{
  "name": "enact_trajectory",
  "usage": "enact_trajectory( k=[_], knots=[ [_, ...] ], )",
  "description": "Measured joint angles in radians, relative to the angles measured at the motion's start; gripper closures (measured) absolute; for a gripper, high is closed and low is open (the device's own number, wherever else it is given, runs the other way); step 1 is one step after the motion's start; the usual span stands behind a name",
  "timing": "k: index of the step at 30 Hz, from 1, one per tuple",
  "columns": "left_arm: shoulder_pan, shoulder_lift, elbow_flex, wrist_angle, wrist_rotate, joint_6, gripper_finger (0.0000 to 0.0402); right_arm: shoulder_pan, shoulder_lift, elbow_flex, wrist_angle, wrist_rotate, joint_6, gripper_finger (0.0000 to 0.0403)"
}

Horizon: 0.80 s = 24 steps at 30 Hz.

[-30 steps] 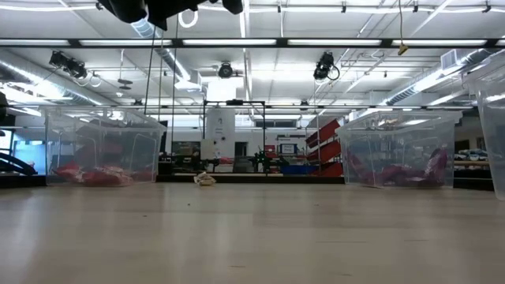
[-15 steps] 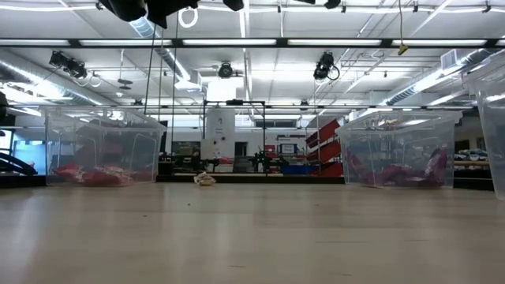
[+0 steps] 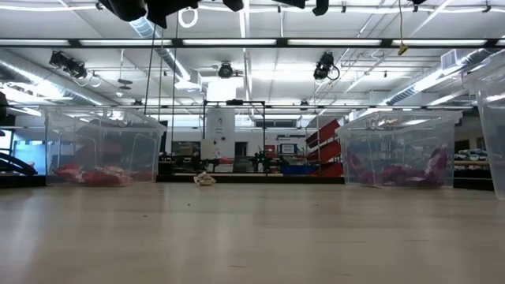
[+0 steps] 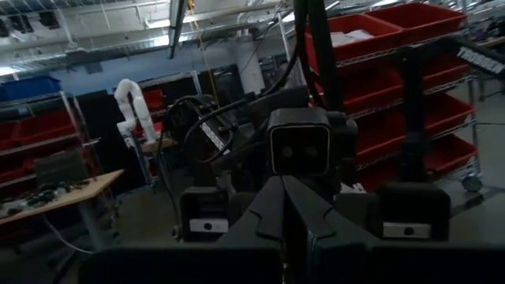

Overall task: Sort candy
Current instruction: Put the yellow candy into the bottom right transparent bin

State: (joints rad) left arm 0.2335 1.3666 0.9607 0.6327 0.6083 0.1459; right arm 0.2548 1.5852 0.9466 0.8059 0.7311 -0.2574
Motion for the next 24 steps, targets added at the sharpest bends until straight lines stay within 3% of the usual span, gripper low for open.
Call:
enact_trajectory(
  k=[13, 24],
  knots=[
    [0.000, 0.000, 0.000, -0.003, -0.013, 0.007, 0.0401, -0.036, 0.000, 0.000, 0.000, -0.053, 0.023, 0.0258],
    [0.000, 0.000, 0.000, -0.023, -0.013, 0.013, 0.0401, -0.036, 0.000, 0.000, -0.002, -0.054, 0.019, 0.0354]
  ],
)
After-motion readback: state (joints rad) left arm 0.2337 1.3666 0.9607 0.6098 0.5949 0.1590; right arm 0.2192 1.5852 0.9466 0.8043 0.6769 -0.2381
